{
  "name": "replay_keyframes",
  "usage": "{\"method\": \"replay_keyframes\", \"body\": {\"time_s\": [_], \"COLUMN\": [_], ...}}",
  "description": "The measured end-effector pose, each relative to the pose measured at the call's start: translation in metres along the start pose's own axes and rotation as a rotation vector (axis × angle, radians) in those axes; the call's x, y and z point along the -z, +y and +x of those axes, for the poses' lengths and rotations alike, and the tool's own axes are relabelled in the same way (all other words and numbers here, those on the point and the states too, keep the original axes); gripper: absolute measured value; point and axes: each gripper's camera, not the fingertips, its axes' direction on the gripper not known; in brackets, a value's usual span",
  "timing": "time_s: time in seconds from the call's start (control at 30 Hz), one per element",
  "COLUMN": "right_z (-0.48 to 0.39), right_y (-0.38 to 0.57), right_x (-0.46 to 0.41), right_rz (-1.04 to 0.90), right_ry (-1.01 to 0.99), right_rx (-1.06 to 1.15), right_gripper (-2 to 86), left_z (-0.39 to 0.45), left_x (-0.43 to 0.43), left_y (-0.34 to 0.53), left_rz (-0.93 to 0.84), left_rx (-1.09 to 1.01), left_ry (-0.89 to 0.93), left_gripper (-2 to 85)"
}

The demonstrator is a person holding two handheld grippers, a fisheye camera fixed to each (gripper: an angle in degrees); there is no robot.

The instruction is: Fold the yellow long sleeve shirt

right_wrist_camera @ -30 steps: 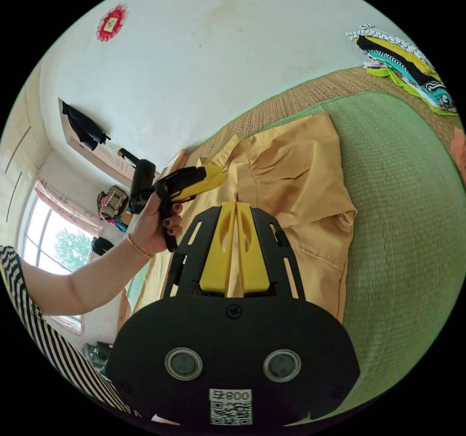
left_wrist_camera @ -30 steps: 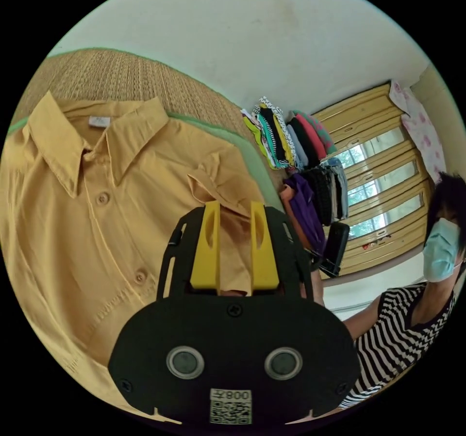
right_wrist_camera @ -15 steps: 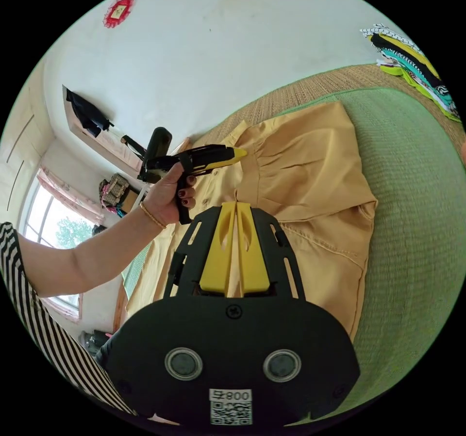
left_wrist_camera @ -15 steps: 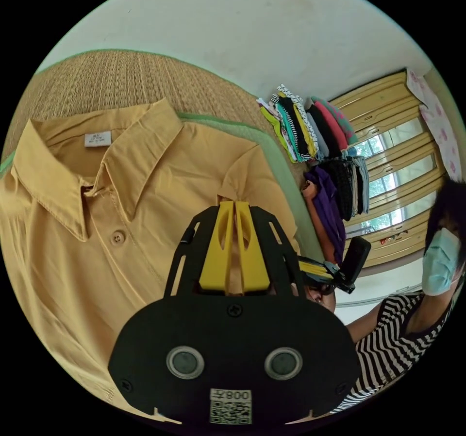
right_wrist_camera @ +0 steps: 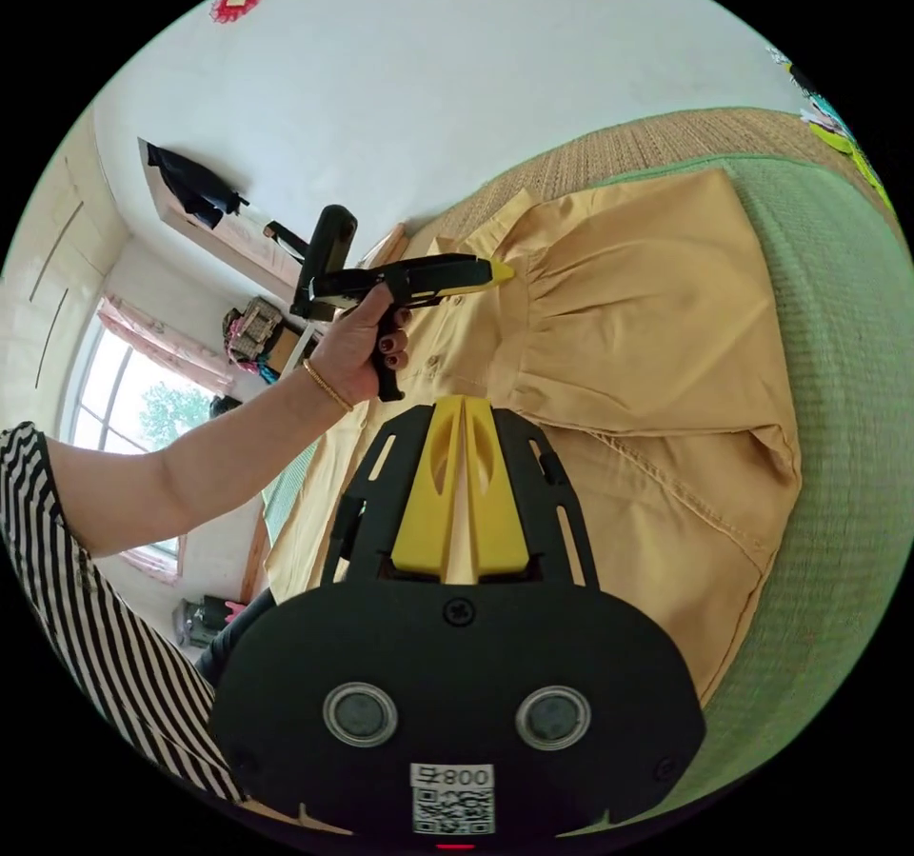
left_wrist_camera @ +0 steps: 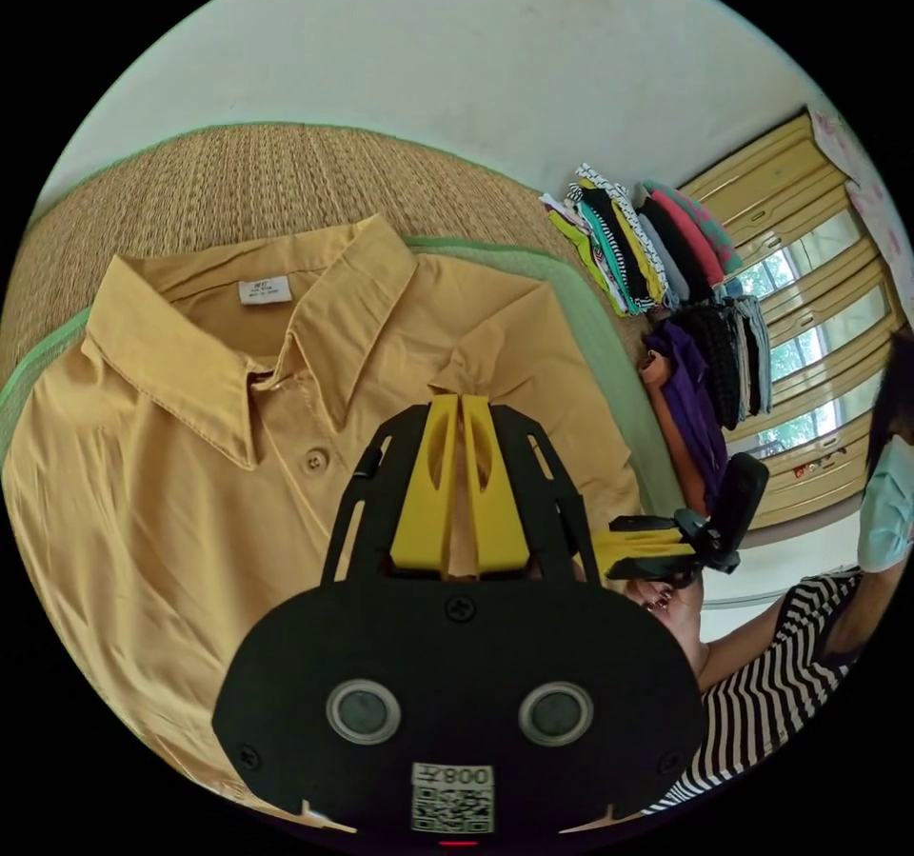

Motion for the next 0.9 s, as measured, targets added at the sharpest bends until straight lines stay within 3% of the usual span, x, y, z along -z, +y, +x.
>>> {"method": "replay_keyframes", "body": {"time_s": [0.17,0.47,0.6,0.73,0.9], "right_z": [-0.003,0.018,0.031,0.038,0.05], "right_y": [-0.008,0.002,-0.004,-0.01,-0.017], "right_x": [0.003,0.081,0.084,0.082,0.081], "right_rz": [-0.043,0.231,0.213,0.177,0.141], "right_ry": [-0.103,0.283,0.35,0.407,0.369], "right_rx": [0.058,-0.124,-0.18,-0.207,-0.243], "right_gripper": [1.2,0.1,0.0,0.0,0.1], "left_z": [0.005,0.045,0.024,0.005,0.012], "left_x": [0.005,0.027,0.011,0.018,0.01], "left_y": [0.003,0.001,0.003,0.013,0.001], "left_rz": [0.015,0.166,0.058,0.09,0.142], "left_rx": [0.007,-0.107,-0.029,0.044,-0.097], "left_ry": [-0.041,-0.181,-0.181,-0.222,-0.024], "left_gripper": [0.5,0.6,1.2,1.4,0.6]}}
